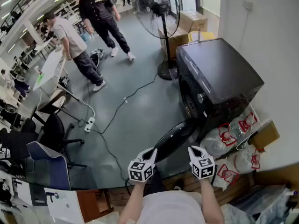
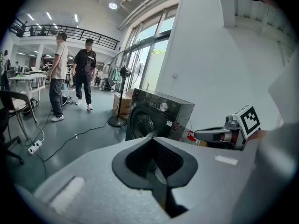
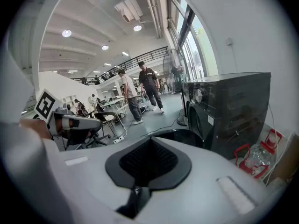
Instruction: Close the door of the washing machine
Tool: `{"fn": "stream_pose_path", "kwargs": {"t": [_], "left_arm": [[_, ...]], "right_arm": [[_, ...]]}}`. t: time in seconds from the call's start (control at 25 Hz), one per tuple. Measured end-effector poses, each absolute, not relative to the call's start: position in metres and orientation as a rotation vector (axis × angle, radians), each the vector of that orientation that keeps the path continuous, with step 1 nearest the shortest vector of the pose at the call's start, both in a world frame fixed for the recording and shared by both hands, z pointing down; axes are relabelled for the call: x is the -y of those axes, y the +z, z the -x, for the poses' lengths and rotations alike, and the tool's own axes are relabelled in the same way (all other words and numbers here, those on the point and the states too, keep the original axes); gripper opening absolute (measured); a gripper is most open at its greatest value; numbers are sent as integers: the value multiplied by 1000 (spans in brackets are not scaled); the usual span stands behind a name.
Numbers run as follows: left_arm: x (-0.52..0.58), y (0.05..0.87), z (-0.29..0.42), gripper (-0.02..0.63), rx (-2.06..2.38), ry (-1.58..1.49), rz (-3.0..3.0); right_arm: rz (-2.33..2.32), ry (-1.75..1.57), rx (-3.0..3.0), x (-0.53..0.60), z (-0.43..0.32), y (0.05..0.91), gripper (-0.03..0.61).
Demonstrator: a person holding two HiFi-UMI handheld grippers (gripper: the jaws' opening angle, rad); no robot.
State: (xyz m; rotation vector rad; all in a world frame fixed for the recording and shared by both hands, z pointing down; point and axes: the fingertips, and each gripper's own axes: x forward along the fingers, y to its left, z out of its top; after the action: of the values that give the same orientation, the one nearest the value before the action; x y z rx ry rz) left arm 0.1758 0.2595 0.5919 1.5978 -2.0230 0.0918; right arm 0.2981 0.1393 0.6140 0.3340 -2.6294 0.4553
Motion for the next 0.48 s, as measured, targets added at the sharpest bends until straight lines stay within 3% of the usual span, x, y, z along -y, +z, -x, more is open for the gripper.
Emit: {"fn": "stream_pose_path", "kwargs": {"t": [0.48], "left_arm": [[-251,619,-172,6,1984,155,-1625]], "right_arm": [[-262,472,2642,-155,-289,620,-3]]}}
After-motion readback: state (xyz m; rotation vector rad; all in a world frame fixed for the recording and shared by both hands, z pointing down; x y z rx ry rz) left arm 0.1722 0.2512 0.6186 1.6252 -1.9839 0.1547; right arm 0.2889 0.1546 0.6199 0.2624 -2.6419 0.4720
